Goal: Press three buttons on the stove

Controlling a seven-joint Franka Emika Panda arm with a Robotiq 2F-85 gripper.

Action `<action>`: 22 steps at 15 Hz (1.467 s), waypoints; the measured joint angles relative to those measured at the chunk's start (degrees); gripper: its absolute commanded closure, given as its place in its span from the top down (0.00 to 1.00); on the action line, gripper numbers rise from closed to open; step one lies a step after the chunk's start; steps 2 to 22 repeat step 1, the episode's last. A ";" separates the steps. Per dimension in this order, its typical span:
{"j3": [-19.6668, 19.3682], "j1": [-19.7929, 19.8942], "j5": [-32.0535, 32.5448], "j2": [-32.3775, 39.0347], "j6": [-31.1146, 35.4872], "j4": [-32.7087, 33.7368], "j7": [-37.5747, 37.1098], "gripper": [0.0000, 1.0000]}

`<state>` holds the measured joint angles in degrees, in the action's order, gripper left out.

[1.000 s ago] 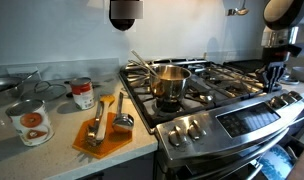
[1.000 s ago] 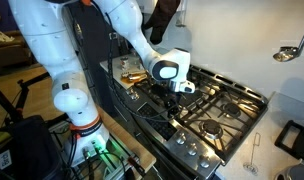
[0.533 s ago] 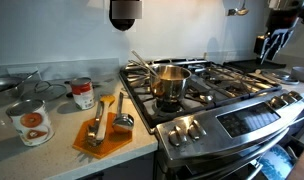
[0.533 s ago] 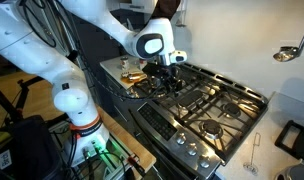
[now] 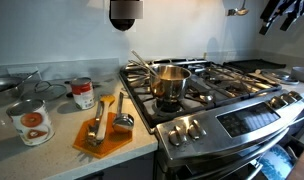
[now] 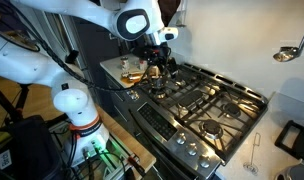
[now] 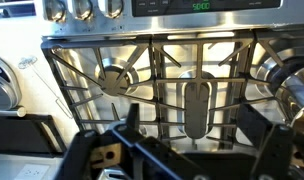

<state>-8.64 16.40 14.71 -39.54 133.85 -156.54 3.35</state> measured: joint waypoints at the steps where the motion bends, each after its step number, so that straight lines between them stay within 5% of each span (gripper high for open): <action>1: 0.00 0.00 0.00 0.00 0.00 -0.01 0.00 1.00; 22: 0.00 0.00 0.00 0.00 0.00 -0.01 0.00 1.00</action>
